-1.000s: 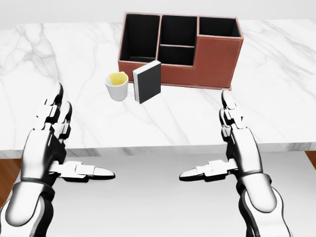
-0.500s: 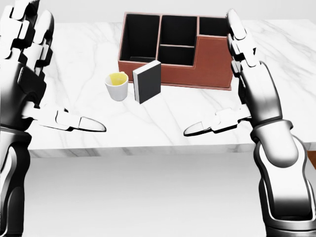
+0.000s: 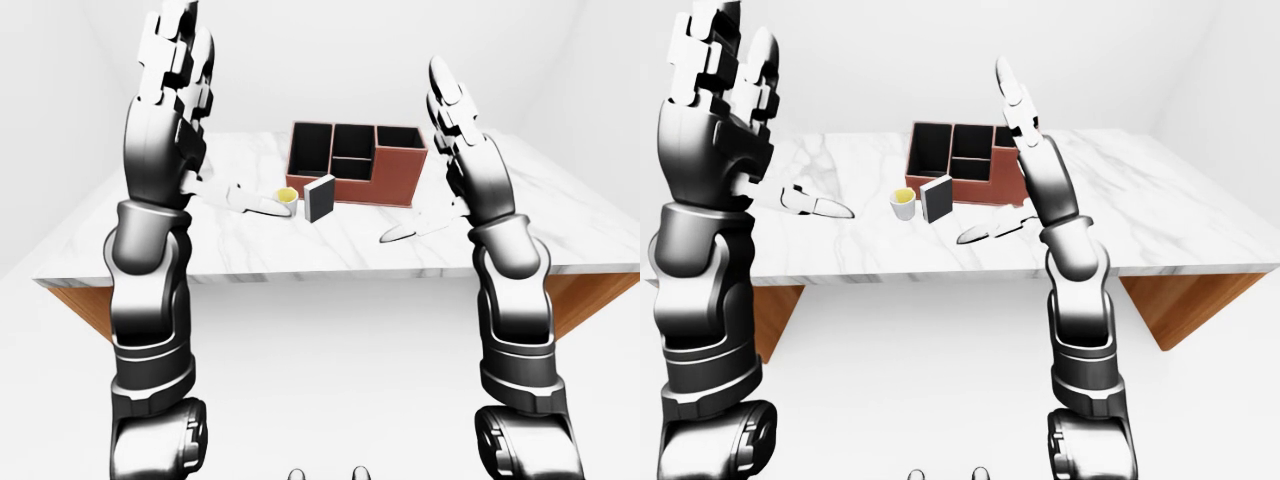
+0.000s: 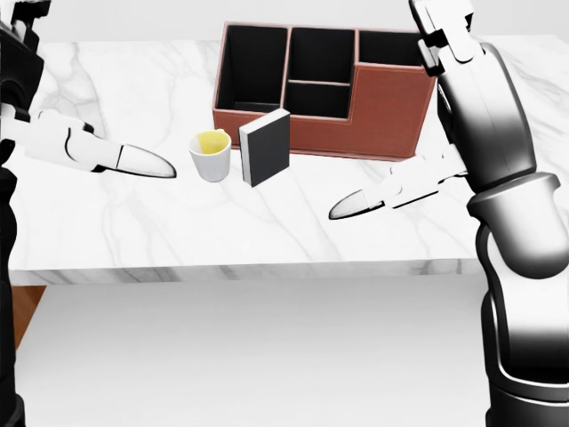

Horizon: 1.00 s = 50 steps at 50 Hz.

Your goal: Pick up the book and place it in the caddy.

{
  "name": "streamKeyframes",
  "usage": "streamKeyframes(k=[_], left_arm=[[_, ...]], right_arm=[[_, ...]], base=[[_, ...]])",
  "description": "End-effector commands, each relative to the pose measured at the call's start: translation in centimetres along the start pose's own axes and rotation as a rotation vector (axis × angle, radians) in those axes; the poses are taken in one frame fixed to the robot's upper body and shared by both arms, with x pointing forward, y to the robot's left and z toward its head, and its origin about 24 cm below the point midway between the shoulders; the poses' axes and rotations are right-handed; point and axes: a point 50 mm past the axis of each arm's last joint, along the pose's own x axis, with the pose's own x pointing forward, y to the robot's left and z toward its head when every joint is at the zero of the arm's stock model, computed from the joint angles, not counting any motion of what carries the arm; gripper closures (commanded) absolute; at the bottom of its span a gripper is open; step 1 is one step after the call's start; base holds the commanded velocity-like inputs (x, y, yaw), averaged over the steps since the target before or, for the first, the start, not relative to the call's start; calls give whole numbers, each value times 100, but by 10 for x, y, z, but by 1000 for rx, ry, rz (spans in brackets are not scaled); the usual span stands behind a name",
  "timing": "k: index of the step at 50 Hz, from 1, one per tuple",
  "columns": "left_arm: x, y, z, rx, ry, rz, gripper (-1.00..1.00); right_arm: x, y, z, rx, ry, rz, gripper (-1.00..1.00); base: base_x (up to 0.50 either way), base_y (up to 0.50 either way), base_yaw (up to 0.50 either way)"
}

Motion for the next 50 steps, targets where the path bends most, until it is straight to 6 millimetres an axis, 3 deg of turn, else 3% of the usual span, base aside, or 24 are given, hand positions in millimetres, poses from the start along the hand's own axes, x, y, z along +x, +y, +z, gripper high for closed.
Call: streamKeyframes(k=[1, 11, 50], left_arm=[[4, 4, 6, 5, -27, 24, -100], [4, 5, 3, 6, -12, 27, -100], [-4, 0, -3, -35, 11, 39, -100]], right_arm=[[0, 0, 5, -31, -14, 16, -100], [1, 1, -1, -48, 14, 3, -100], [0, 3, -14, -2, 62, 1, -100]], base=[[0, 0, 0], [1, 44, 0], [2, 0, 0]])
